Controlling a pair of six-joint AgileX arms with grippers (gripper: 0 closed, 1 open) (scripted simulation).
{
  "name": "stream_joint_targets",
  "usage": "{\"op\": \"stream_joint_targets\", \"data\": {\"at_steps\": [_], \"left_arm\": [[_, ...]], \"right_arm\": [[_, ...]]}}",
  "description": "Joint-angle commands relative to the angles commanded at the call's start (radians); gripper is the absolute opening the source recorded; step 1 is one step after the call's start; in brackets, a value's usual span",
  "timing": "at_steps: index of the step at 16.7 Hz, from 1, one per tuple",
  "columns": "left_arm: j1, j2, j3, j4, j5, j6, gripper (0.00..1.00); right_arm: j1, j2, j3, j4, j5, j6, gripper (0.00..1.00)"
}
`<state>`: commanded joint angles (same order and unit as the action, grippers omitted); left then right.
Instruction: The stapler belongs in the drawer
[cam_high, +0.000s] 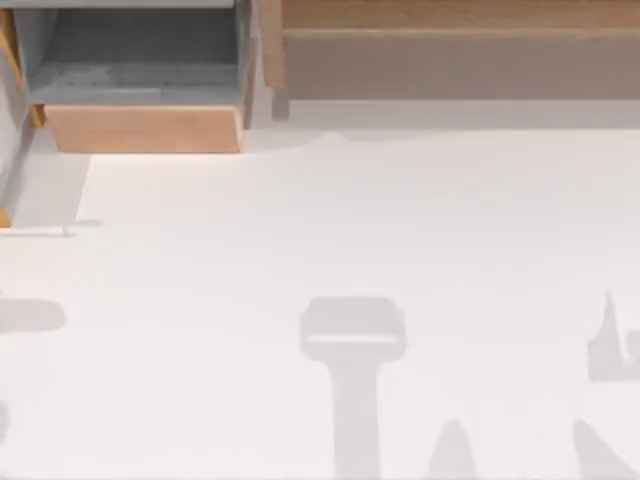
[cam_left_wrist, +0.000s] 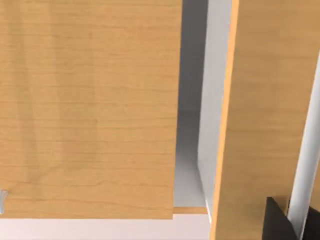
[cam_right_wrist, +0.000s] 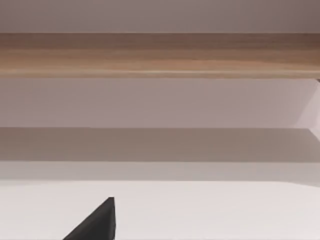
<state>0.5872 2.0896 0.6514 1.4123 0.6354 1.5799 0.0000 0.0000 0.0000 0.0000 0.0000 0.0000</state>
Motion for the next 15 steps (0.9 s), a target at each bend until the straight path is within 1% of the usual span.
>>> {"op": "stream_joint_targets", "data": {"at_steps": [3,9,15], "left_arm": [[-0.042,0.031,0.076,-0.045,-0.048,0.001,0.00],[-0.049,0.047,0.094,-0.066,-0.061,0.000,0.00],[-0.119,0.127,0.301,-0.166,-0.130,0.000,0.00]], "right_arm": [[0.000,0.000,0.000,0.000,0.000,0.000,1.00],[0.000,0.000,0.000,0.000,0.000,0.000,1.00],[0.000,0.000,0.000,0.000,0.000,0.000,1.00]]}}
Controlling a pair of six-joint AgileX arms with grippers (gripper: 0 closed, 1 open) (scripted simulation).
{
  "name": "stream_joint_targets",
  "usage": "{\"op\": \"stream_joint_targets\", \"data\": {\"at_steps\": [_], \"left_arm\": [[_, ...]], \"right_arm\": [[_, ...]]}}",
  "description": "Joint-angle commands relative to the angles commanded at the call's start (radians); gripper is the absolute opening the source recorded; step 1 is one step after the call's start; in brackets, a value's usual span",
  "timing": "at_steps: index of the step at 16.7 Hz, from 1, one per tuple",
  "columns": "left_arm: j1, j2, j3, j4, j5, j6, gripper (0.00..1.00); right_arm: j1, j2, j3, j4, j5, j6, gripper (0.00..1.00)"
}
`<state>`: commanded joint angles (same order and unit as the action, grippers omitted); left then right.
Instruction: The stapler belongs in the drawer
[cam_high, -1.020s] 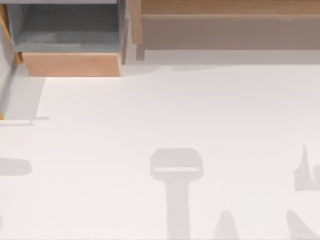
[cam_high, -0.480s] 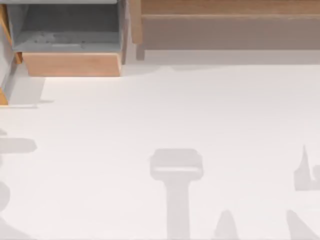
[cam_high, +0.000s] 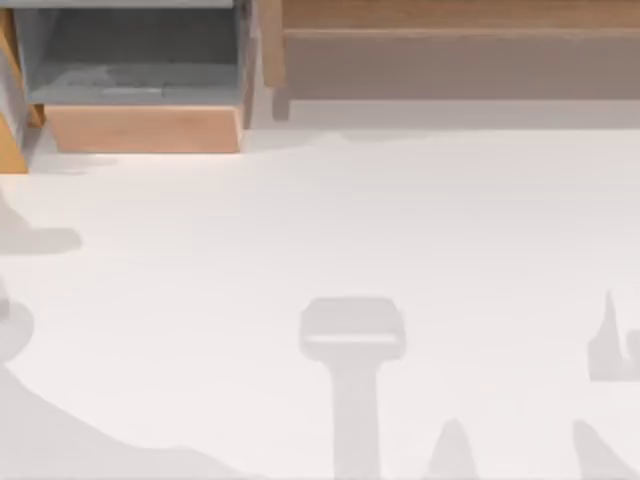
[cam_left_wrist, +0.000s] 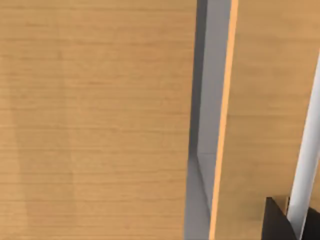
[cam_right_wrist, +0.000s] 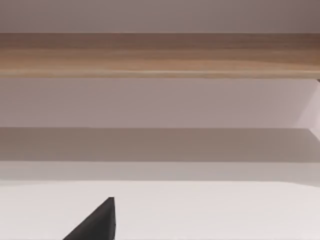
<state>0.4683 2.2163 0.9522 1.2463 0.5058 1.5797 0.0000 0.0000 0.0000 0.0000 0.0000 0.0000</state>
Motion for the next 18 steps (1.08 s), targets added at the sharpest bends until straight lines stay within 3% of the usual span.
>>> {"op": "stream_joint_targets", "data": {"at_steps": [7,13,18], "left_arm": [[-0.014,0.029,0.036,-0.035,-0.012,-0.004,0.00],[-0.059,0.123,0.263,-0.140,-0.059,-0.007,0.00],[-0.075,0.145,0.302,-0.172,-0.077,-0.009,0.00]], "right_arm": [[0.000,0.000,0.000,0.000,0.000,0.000,1.00],[0.000,0.000,0.000,0.000,0.000,0.000,1.00],[0.000,0.000,0.000,0.000,0.000,0.000,1.00]]}}
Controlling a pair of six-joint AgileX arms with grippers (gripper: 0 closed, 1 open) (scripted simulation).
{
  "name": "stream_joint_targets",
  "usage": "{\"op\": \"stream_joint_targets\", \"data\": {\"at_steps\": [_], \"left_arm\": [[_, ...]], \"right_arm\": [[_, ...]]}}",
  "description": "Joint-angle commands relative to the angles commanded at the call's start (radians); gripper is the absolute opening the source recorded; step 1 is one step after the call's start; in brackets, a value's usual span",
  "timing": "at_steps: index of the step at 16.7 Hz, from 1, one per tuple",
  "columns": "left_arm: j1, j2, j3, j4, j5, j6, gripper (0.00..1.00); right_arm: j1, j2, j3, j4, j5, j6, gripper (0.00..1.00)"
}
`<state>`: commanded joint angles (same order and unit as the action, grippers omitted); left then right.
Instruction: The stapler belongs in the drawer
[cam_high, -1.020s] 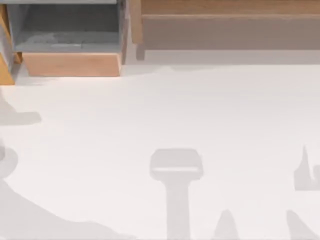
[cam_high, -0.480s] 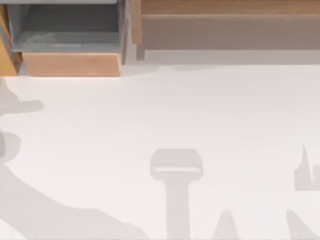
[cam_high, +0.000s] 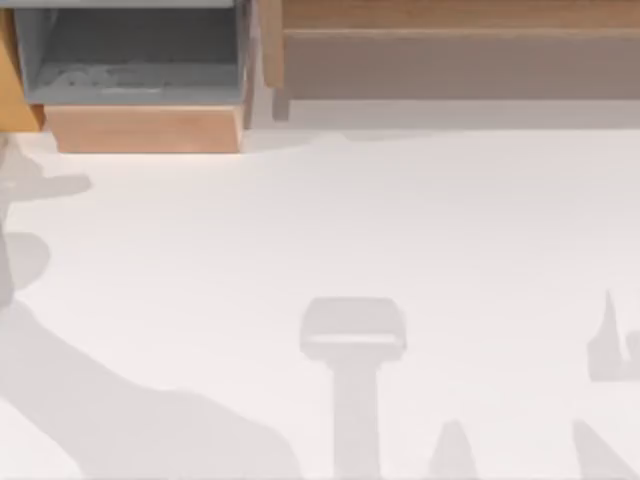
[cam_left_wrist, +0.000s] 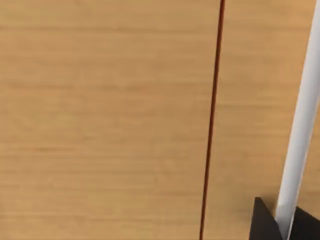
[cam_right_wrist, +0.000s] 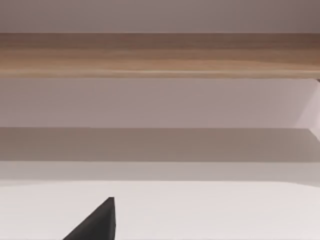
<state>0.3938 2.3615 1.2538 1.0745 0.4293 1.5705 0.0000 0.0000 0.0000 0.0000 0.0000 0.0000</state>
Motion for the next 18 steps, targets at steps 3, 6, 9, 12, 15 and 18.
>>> {"op": "stream_joint_targets", "data": {"at_steps": [3,6,9,12,15,18], "left_arm": [[0.000,0.000,0.000,0.000,0.000,0.000,0.15],[0.000,0.000,0.000,0.000,0.000,0.000,0.38],[0.000,0.000,0.000,0.000,0.000,0.000,0.60],[0.000,0.000,0.000,0.000,0.000,0.000,0.83],[0.000,0.000,0.000,0.000,0.000,0.000,1.00],[0.000,0.000,0.000,0.000,0.000,0.000,1.00]], "right_arm": [[0.000,0.000,0.000,0.000,0.000,0.000,1.00],[0.000,0.000,0.000,0.000,0.000,0.000,1.00],[0.000,0.000,0.000,0.000,0.000,0.000,1.00],[0.000,0.000,0.000,0.000,0.000,0.000,1.00],[0.000,0.000,0.000,0.000,0.000,0.000,1.00],[0.000,0.000,0.000,0.000,0.000,0.000,1.00]]}}
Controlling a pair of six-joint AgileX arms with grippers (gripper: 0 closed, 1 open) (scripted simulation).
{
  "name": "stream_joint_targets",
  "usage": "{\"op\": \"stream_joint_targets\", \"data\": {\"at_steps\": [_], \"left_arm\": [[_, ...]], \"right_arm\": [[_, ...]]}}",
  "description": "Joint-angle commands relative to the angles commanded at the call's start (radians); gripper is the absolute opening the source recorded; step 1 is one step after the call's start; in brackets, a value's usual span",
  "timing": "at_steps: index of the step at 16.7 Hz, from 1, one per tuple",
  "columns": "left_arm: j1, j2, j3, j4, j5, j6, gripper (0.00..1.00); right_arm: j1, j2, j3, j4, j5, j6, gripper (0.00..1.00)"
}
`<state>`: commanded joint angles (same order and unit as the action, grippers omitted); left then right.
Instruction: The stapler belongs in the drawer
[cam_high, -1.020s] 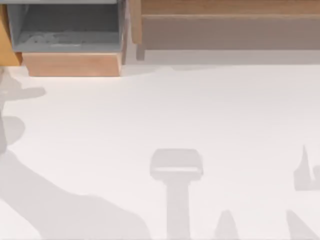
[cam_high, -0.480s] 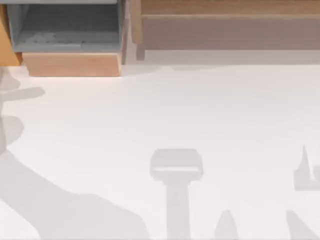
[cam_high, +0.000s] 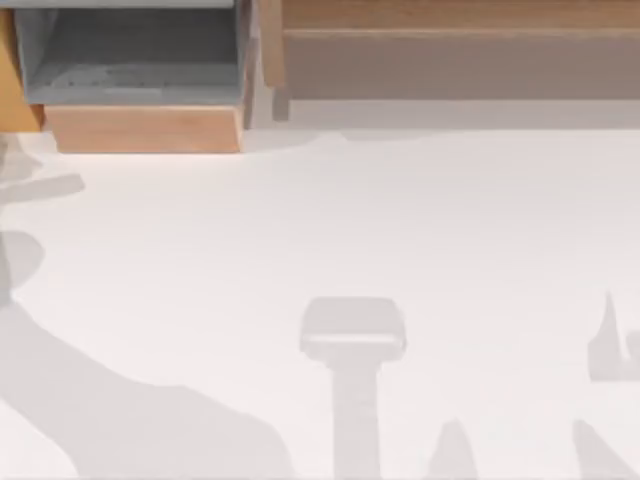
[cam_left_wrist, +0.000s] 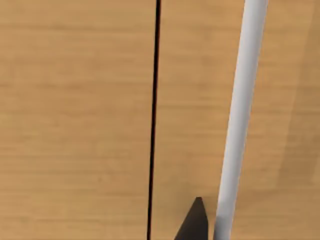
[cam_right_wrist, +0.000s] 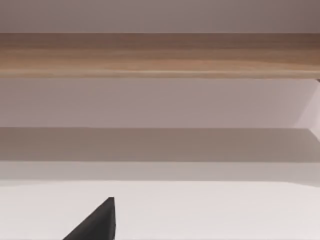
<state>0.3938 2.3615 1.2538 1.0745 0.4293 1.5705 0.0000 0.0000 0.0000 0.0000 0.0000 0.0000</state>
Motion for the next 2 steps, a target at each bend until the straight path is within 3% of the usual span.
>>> {"op": "stream_joint_targets", "data": {"at_steps": [2], "left_arm": [[0.000,0.000,0.000,0.000,0.000,0.000,1.00]], "right_arm": [[0.000,0.000,0.000,0.000,0.000,0.000,1.00]]}}
